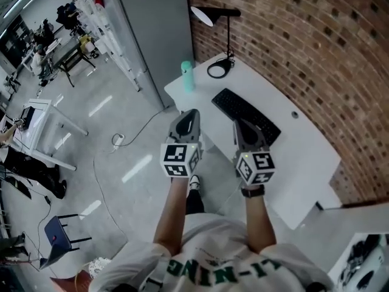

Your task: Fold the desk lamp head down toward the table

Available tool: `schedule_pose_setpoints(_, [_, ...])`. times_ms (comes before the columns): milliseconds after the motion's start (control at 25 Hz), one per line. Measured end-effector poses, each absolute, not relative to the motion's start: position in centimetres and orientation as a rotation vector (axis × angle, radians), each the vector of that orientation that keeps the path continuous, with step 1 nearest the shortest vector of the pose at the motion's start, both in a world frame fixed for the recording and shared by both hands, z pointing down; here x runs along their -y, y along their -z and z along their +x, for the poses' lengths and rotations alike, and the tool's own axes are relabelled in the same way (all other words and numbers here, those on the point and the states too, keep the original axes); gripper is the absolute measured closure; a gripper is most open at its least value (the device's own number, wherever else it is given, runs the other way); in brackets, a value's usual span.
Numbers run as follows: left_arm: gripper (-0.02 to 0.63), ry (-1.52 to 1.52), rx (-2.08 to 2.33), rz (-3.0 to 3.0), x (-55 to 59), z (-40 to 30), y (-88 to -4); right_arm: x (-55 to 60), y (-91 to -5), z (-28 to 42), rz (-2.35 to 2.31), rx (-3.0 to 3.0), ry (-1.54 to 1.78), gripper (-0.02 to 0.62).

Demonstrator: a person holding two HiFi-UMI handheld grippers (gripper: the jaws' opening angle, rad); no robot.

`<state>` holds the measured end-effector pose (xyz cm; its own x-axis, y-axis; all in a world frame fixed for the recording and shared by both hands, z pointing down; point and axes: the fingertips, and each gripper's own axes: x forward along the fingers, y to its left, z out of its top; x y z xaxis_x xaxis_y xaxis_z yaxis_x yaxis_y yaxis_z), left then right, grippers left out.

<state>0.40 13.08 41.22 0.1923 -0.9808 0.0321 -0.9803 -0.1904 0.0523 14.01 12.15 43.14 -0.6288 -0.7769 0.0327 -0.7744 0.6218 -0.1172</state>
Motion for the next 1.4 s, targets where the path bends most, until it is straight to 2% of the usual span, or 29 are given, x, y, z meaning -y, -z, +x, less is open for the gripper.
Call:
schedule_pose_setpoints(320, [0.597,0.072,1.895,2.471,-2.2,-6.1,-36.5,-1.6,-39.6,7.2,-1.427,-2.776,0.118,0.591])
schedule_pose_setpoints(720, [0.598,0.051,1.747,2.474,5.5,-12.9,-38.6,5.9,-41.2,0.4,-1.559,-2.780,0.129,0.591])
schedule_pose_setpoints(1400, [0.597,0.081,1.652,2.473,12.7,-14.2,-41.2,12.7,-43.6,-2.0,-1.566,-2.776,0.216,0.591])
